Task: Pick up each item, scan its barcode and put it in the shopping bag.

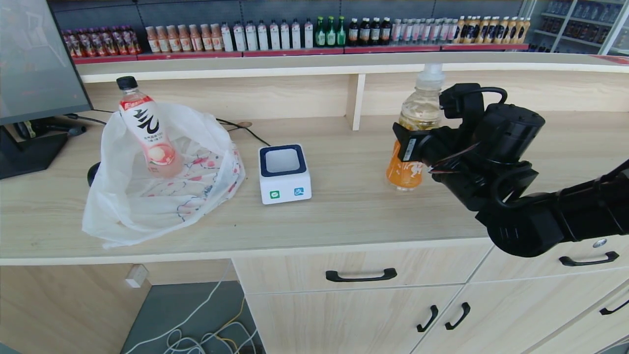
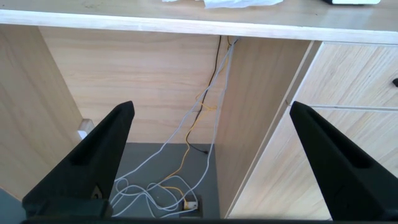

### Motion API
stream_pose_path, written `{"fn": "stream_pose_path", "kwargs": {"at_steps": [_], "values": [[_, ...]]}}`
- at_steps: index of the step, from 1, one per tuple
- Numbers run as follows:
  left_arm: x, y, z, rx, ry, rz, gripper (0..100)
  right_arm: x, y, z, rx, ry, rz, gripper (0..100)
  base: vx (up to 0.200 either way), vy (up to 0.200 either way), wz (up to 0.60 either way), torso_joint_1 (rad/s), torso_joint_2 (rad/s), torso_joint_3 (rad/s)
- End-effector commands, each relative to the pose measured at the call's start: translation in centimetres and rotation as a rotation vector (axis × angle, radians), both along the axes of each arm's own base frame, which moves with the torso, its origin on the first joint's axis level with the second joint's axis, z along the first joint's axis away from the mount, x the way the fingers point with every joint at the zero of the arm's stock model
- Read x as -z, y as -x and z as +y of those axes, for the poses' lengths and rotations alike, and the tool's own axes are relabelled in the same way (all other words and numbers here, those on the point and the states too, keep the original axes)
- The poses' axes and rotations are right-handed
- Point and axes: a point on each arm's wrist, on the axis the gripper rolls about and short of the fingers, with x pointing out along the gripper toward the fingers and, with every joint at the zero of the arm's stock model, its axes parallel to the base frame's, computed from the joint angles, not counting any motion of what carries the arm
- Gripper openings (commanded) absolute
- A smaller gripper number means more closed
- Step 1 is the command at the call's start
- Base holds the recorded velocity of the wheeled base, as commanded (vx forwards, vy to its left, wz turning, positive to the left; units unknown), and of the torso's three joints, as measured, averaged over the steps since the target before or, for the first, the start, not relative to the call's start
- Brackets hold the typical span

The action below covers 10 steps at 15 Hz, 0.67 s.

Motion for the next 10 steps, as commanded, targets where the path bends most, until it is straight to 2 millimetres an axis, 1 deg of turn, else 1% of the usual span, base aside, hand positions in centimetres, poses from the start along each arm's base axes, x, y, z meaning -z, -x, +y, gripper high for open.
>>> {"fn": "stream_pose_path", "kwargs": {"at_steps": [1, 5, 7, 10], "values": [[0.0, 0.0, 0.0, -0.001, 0.0, -0.001, 100, -0.3, 0.2, 0.0, 0.0, -0.002, -0.008, 0, 0.0, 0.0, 0.0, 0.0, 0.0, 0.0], [0.0, 0.0, 0.0, 0.001, 0.0, -0.001, 100, -0.4, 0.3, 0.0, -0.003, -0.003, -0.009, 0, 0.0, 0.0, 0.0, 0.0, 0.0, 0.0], [0.0, 0.0, 0.0, -0.001, 0.0, -0.001, 100, -0.7, 0.5, 0.1, -0.006, -0.007, -0.017, 0, 0.0, 0.0, 0.0, 0.0, 0.0, 0.0], [0.0, 0.0, 0.0, -0.001, 0.0, -0.001, 100, -2.1, 1.3, -0.2, -0.028, -0.016, -0.051, 0, 0.0, 0.0, 0.0, 0.0, 0.0, 0.0]]}}
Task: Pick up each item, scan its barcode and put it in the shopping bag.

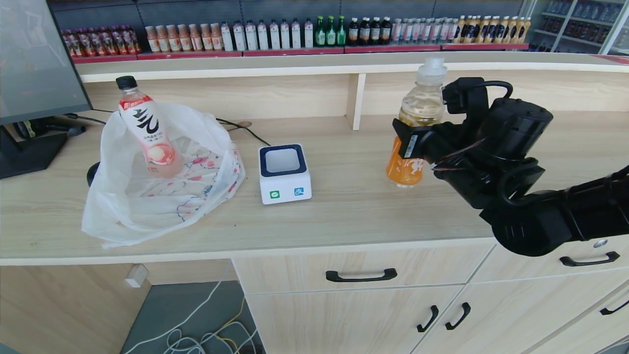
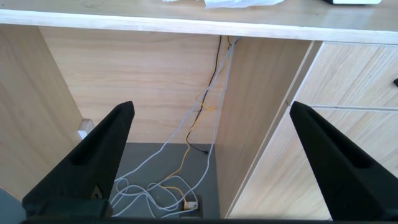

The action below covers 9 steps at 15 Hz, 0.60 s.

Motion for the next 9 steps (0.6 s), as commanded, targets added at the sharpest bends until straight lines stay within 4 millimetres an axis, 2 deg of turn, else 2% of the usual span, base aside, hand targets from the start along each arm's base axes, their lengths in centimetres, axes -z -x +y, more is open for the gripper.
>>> {"fn": "stream_pose_path", "kwargs": {"at_steps": [1, 3, 5, 9], "values": [[0.0, 0.0, 0.0, -0.001, 0.0, -0.001, 100, -1.4, 0.9, -0.3, -0.004, -0.016, -0.035, 0, 0.0, 0.0, 0.0, 0.0, 0.0, 0.0], [0.0, 0.0, 0.0, -0.001, 0.0, -0.001, 100, -2.4, 1.6, -0.5, -0.009, -0.029, -0.06, 0, 0.0, 0.0, 0.0, 0.0, 0.0, 0.0], [0.0, 0.0, 0.0, -0.001, 0.0, -0.001, 100, -4.4, 3.8, -1.1, -0.015, -0.043, -0.096, 0, 0.0, 0.0, 0.0, 0.0, 0.0, 0.0], [0.0, 0.0, 0.0, -0.001, 0.0, -0.001, 100, -5.7, 8.2, -2.5, -0.029, -0.023, -0.112, 0, 0.0, 0.0, 0.0, 0.0, 0.0, 0.0]]}}
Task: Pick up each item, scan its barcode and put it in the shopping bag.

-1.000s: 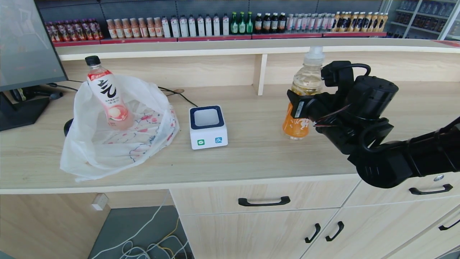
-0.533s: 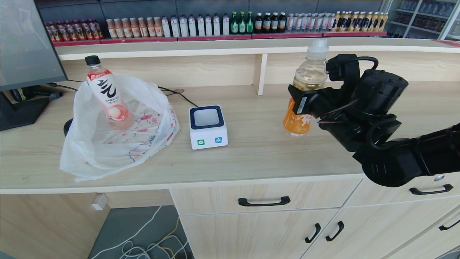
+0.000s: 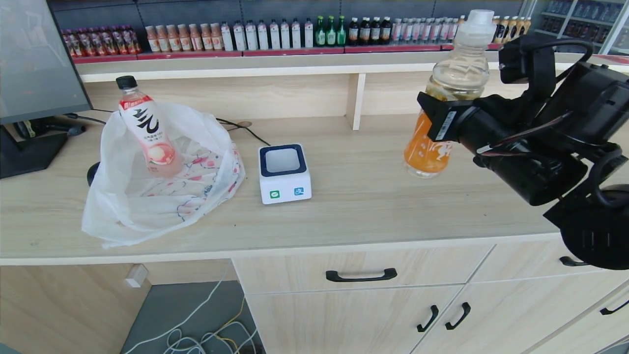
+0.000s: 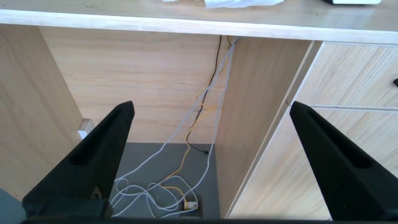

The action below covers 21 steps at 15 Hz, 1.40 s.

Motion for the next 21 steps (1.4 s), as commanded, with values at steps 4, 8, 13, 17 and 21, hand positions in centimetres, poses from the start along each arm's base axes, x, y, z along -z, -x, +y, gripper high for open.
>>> {"fn": "stream_pose_path", "kwargs": {"at_steps": [4, 8, 13, 17, 21], "values": [[0.0, 0.0, 0.0, -0.001, 0.0, -0.001, 100, -1.2, 6.0, -2.5, -0.006, 0.026, -0.043, 0, 0.0, 0.0, 0.0, 0.0, 0.0, 0.0], [0.0, 0.0, 0.0, -0.001, 0.0, -0.001, 100, 0.2, 8.8, -3.4, -0.022, 0.059, -0.021, 0, 0.0, 0.0, 0.0, 0.0, 0.0, 0.0], [0.0, 0.0, 0.0, -0.001, 0.0, -0.001, 100, 1.1, 11.2, -3.4, -0.085, 0.041, -0.003, 0, 0.0, 0.0, 0.0, 0.0, 0.0, 0.0], [0.0, 0.0, 0.0, -0.001, 0.0, -0.001, 100, 2.4, 14.5, -4.6, -0.127, 0.044, -0.005, 0, 0.0, 0.0, 0.0, 0.0, 0.0, 0.0], [0.0, 0.0, 0.0, -0.001, 0.0, -0.001, 100, 4.8, 17.5, -5.6, -0.18, 0.118, 0.009, 0, 0.0, 0.0, 0.0, 0.0, 0.0, 0.0]]}}
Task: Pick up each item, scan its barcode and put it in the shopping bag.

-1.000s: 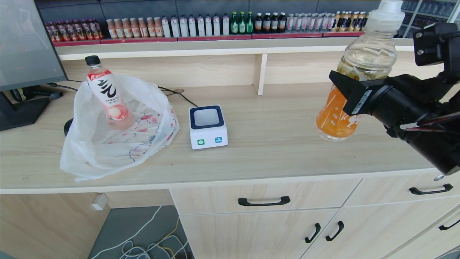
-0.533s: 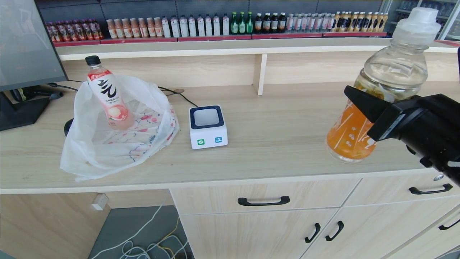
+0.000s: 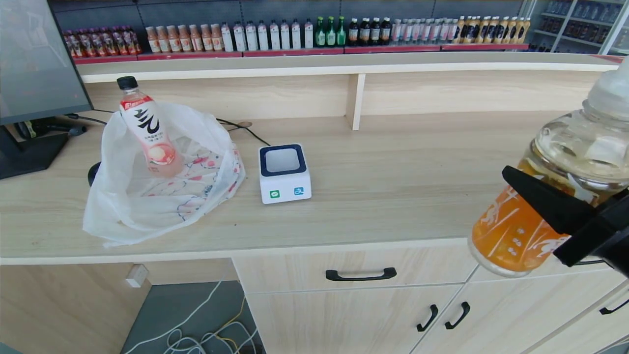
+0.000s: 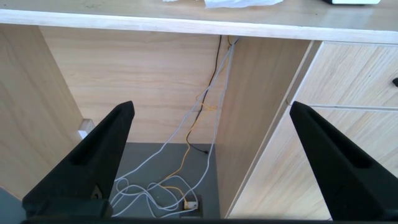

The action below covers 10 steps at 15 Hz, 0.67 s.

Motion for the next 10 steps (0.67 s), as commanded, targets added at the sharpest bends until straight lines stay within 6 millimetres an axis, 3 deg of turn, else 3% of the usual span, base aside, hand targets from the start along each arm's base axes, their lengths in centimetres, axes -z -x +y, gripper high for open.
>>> {"fn": "stream_pose_path", "kwargs": {"at_steps": [1, 6, 7, 10], "values": [[0.0, 0.0, 0.0, -0.001, 0.0, -0.001, 100, 1.4, 2.1, -0.6, -0.048, 0.056, -0.008, 0, 0.0, 0.0, 0.0, 0.0, 0.0, 0.0], [0.0, 0.0, 0.0, -0.001, 0.0, -0.001, 100, 1.3, 2.5, 2.0, -0.156, 0.221, -0.078, 0, 0.0, 0.0, 0.0, 0.0, 0.0, 0.0], [0.0, 0.0, 0.0, -0.001, 0.0, -0.001, 100, 1.4, 2.7, 4.0, -0.225, 0.314, -0.118, 0, 0.0, 0.0, 0.0, 0.0, 0.0, 0.0], [0.0, 0.0, 0.0, -0.001, 0.0, -0.001, 100, 1.9, 2.7, 6.7, -0.301, 0.414, -0.147, 0, 0.0, 0.0, 0.0, 0.0, 0.0, 0.0]]}}
